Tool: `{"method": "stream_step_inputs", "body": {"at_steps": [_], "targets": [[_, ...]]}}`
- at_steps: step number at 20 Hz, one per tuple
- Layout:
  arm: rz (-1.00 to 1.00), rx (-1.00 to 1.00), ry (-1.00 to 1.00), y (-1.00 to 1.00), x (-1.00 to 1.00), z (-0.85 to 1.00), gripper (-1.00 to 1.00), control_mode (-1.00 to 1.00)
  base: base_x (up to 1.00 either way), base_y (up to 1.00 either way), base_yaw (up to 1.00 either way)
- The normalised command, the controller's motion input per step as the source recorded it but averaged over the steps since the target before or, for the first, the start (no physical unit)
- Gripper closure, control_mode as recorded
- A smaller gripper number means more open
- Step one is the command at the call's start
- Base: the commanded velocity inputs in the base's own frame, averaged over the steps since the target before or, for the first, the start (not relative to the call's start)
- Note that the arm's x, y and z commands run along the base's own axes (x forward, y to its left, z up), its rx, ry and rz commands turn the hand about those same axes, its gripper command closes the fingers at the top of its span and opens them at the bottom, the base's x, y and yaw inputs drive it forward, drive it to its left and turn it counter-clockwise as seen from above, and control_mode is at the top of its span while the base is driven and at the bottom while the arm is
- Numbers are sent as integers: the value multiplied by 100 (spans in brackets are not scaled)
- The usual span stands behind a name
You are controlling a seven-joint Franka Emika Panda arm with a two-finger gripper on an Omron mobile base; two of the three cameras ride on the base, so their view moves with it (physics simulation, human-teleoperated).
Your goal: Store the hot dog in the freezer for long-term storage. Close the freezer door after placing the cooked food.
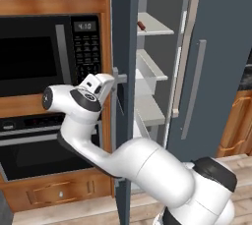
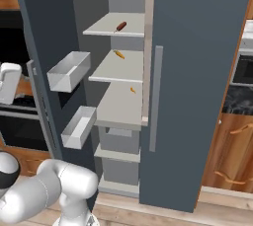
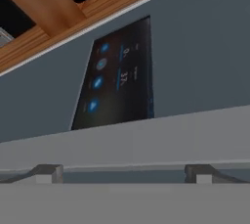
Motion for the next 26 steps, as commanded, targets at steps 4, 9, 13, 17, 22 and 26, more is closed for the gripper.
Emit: {"method": "stream_step_inputs", "body": {"at_steps": [4,9,13,17,22,26], "targets": [[0,0,5,-22,20,0,-100,-100,0,0,0],[-1,0,0,-36,18,0,-100,-100,0,0,0],[-11,0,0,-79,36,-6,-100,-100,0,0,0],[-16,0,0,-93,48,-4,-100,-100,0,0,0],[-19,0,0,-100,56,0,-100,-100,0,0,0],[-17,3,0,-87,62,0,-100,-100,0,0,0]]}}
